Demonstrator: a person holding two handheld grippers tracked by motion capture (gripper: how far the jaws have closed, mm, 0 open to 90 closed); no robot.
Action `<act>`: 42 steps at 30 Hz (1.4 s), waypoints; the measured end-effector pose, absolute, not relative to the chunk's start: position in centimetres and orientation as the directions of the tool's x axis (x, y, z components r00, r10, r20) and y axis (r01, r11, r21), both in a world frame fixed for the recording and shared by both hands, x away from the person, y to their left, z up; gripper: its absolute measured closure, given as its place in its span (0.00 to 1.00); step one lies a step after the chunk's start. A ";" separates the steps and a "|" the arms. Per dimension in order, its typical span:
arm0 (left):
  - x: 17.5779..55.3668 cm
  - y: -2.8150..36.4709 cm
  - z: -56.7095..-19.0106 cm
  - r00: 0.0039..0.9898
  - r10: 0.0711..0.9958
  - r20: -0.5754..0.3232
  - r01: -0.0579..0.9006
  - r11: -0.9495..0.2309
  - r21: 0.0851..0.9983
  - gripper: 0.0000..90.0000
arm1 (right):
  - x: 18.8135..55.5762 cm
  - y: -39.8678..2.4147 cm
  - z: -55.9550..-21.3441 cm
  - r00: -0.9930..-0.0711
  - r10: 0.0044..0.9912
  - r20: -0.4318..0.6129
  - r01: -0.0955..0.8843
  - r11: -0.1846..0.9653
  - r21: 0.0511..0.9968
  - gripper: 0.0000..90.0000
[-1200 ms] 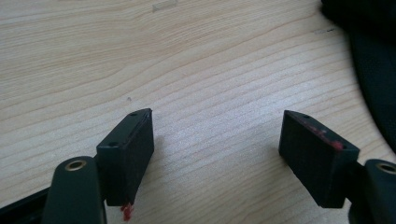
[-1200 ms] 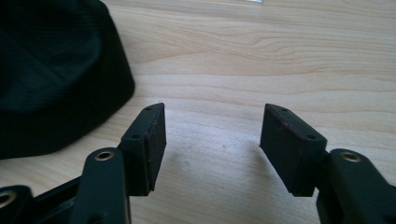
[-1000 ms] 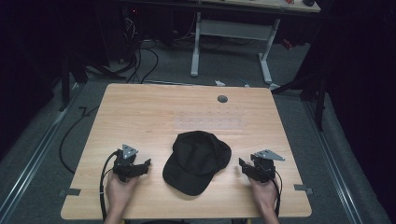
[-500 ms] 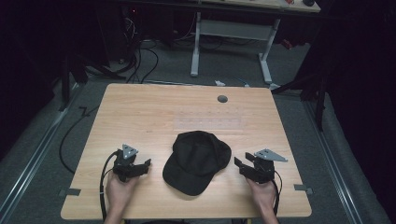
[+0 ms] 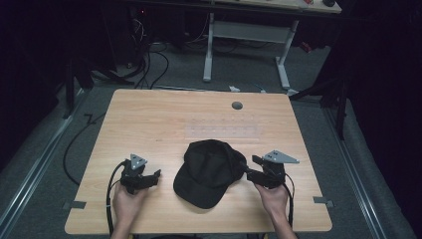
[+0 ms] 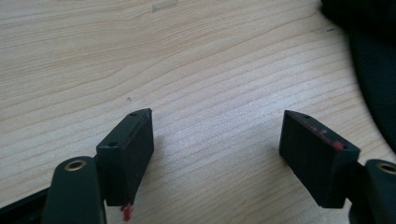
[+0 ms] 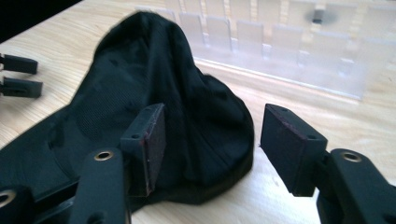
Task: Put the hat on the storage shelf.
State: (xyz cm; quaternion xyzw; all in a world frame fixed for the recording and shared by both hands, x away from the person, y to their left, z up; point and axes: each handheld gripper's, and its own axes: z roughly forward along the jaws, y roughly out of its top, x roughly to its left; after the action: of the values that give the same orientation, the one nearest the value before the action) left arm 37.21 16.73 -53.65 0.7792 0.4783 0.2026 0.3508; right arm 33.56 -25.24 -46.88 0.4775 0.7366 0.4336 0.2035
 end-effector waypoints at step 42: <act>37.2 16.7 -53.7 0.459 0.888 -0.021 0.603 -0.295 0.741 0.30 | 39.9 -20.7 -47.3 -0.514 0.847 0.138 0.599 0.239 0.764 0.46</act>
State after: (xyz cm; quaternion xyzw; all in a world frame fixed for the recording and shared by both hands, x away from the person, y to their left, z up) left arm 37.21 16.72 -53.65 0.7786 0.4790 0.2028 0.3511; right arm 39.92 -20.70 -47.33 0.4684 0.7718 0.4014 0.1544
